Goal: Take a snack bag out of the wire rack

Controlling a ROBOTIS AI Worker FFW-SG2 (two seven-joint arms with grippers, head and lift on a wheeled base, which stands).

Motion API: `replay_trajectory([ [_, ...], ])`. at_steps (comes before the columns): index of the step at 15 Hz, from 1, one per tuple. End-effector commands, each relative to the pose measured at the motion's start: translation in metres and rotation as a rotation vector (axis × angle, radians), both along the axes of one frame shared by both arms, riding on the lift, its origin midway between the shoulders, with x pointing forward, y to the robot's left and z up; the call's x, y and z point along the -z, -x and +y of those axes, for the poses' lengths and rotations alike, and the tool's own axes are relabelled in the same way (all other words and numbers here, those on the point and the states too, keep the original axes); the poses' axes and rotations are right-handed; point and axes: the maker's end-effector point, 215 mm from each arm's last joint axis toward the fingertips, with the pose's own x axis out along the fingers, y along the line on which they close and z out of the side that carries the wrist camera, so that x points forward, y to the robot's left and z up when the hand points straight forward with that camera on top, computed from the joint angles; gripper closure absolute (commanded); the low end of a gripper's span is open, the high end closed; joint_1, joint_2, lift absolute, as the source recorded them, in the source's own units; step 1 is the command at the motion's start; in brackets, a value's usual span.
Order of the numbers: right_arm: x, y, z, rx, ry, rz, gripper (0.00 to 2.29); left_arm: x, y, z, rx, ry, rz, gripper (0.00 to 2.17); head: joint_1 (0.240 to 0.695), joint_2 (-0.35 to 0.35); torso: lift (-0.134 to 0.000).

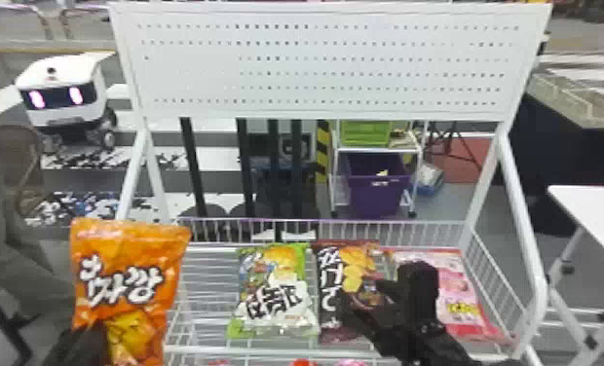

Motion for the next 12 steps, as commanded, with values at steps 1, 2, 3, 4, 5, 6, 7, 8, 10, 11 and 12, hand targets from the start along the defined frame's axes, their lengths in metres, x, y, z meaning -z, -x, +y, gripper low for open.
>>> replay_trajectory([
  [1,0.0011,-0.0030,0.0041,-0.005,0.002,0.010,1.21,0.0012,-0.0003,0.0009,-0.001,-0.001,0.002,1.96,0.499,0.000,0.000],
  [2,0.0002,-0.0041,0.0040,0.006,0.004,0.008,2.11,0.0014,-0.0003,0.0002,0.000,0.000,0.002,1.96,0.499,0.000,0.000],
  [3,0.0002,-0.0030,0.0030,0.014,0.011,0.010,2.25,0.0017,-0.0006,0.0005,-0.001,0.000,0.002,1.96,0.499,0.000,0.000],
  [4,0.0001,-0.0011,0.0027,0.012,0.014,0.013,2.25,0.0017,-0.0006,0.0005,-0.001,0.000,0.002,1.96,0.499,0.000,0.000],
  [5,-0.0012,-0.0005,0.0024,0.013,0.014,0.010,2.25,0.0014,-0.0008,0.0010,-0.001,-0.002,0.001,1.96,0.499,0.000,0.000],
  [6,-0.0010,-0.0001,0.0012,0.014,0.015,0.012,2.25,0.0011,-0.0012,0.0003,0.000,-0.001,0.000,1.96,0.499,0.000,0.000],
  [7,-0.0006,0.0007,-0.0003,0.019,0.019,0.013,2.25,0.0014,-0.0015,0.0006,0.000,-0.001,0.000,1.96,0.499,0.000,0.000],
  [8,-0.0003,0.0012,-0.0013,0.021,0.021,0.014,2.25,0.0014,-0.0015,0.0006,0.000,-0.001,0.000,1.96,0.499,0.000,0.000],
  [10,-0.0001,0.0012,-0.0039,0.029,0.024,0.016,2.25,0.0013,-0.0016,0.0004,0.001,-0.002,0.000,1.96,0.499,0.000,0.000],
  [11,-0.0017,0.0011,-0.0039,0.031,0.022,0.012,2.25,0.0013,-0.0016,0.0004,0.001,-0.002,0.000,1.96,0.499,0.000,0.000],
  [12,-0.0040,0.0019,-0.0044,0.033,0.020,0.008,2.25,0.0013,-0.0016,0.0004,0.001,-0.002,0.000,1.96,0.499,0.000,0.000],
])
